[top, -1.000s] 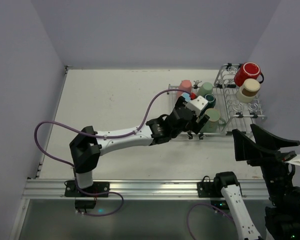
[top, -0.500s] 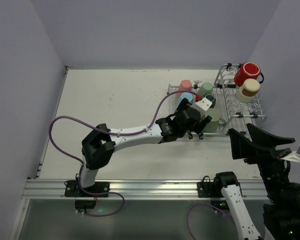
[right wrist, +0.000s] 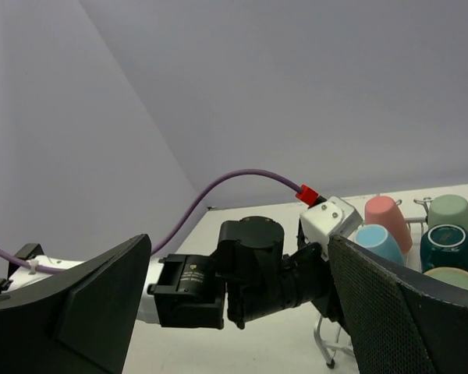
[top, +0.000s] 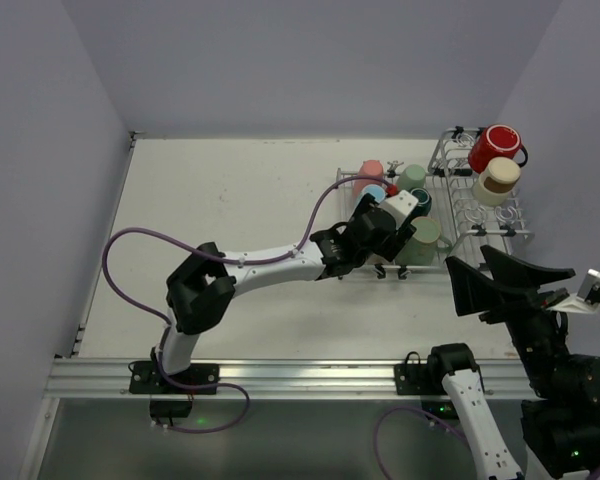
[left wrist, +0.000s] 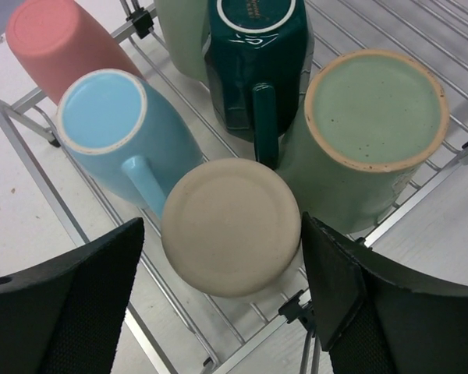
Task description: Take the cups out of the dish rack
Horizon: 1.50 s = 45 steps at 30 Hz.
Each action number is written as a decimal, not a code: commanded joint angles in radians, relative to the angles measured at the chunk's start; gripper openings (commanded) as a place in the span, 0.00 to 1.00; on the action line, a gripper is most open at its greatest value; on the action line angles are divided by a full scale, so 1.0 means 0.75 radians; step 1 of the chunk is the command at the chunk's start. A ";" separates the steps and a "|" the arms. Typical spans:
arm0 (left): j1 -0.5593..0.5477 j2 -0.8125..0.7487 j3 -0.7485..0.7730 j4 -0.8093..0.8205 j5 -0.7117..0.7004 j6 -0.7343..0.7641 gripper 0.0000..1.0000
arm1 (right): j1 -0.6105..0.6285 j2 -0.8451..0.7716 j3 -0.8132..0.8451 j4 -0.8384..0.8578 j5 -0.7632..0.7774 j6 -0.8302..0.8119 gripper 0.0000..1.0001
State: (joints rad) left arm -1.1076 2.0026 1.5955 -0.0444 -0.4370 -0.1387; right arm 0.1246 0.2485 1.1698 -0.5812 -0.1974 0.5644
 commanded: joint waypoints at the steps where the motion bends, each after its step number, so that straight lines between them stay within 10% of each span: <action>1: 0.014 0.011 0.033 0.100 0.047 -0.009 0.82 | 0.000 0.037 -0.011 0.037 -0.040 0.012 0.97; 8: 0.014 -0.074 -0.045 0.135 0.051 -0.026 0.45 | 0.000 0.049 -0.028 0.053 -0.060 0.023 0.97; 22: 0.025 -0.678 -0.436 0.264 -0.041 -0.093 0.33 | 0.000 0.155 -0.253 0.265 -0.317 0.249 0.97; 32: 0.229 -1.366 -1.028 0.576 0.079 -0.520 0.31 | 0.030 0.245 -0.682 0.886 -0.526 0.754 0.83; 45: 0.309 -1.792 -1.393 0.834 0.106 -0.750 0.25 | 0.737 0.732 -0.668 1.317 -0.203 0.726 0.82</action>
State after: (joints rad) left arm -0.8845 0.6956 0.5602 0.4706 -0.3420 -0.6495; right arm 0.6006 0.7113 0.6212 0.2565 -0.4316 1.1168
